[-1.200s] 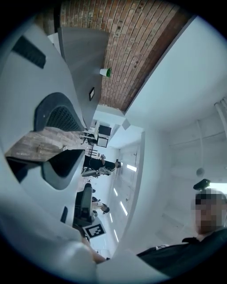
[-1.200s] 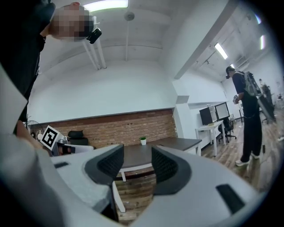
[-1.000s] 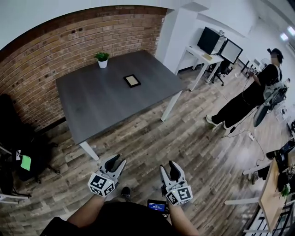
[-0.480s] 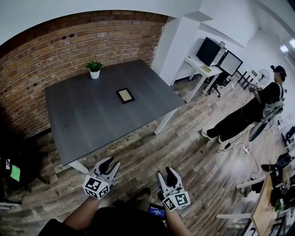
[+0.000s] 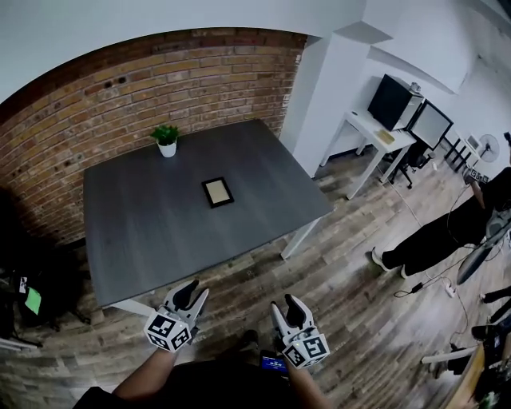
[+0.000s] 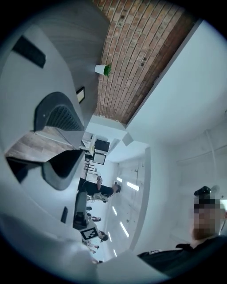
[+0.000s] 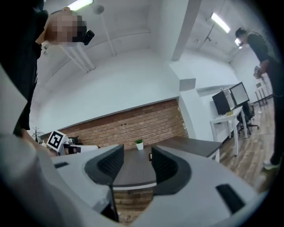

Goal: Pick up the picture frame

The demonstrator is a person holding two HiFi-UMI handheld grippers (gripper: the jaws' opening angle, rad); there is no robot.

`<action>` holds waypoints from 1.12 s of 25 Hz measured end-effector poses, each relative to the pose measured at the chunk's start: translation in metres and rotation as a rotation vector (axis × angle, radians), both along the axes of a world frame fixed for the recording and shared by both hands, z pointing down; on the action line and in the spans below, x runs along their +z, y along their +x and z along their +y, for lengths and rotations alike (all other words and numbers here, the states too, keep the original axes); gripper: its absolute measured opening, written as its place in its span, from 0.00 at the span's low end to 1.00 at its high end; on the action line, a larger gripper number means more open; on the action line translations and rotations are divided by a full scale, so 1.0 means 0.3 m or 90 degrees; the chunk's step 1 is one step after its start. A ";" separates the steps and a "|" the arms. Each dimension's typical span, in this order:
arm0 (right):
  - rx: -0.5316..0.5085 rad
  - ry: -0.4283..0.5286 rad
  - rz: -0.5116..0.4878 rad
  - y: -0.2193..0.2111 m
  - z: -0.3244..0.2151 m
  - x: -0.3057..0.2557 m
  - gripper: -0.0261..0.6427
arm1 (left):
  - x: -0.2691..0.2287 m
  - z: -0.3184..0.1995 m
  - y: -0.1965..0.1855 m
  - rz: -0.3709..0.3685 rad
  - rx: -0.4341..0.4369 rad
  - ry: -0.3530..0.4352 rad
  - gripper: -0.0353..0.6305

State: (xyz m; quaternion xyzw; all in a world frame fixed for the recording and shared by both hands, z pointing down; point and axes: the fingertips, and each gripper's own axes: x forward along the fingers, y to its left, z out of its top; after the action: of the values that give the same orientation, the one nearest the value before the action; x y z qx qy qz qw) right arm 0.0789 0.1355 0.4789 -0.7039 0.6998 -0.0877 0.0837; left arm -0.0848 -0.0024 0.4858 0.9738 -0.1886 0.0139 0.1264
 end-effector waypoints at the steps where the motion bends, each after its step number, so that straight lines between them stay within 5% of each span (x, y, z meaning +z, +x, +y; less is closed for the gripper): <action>1: -0.018 0.001 -0.002 0.050 -0.025 -0.013 0.33 | -0.015 -0.017 0.045 -0.002 -0.011 0.003 0.23; 12: -0.148 0.049 -0.059 0.480 -0.240 -0.082 0.33 | -0.073 -0.163 0.391 -0.002 -0.118 0.012 0.23; 23: -0.275 0.078 -0.008 0.485 -0.496 -0.132 0.33 | -0.065 -0.379 0.408 0.015 -0.186 -0.012 0.23; 28: -0.319 0.069 -0.034 0.524 -0.677 -0.148 0.33 | -0.045 -0.522 0.444 0.011 -0.198 -0.012 0.23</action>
State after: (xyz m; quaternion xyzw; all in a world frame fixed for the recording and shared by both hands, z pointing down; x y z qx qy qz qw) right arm 0.2362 -0.0677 0.4345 -0.5005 0.8536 -0.0868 0.1151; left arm 0.0483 -0.1591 0.4724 0.9318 -0.3355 -0.0122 0.1377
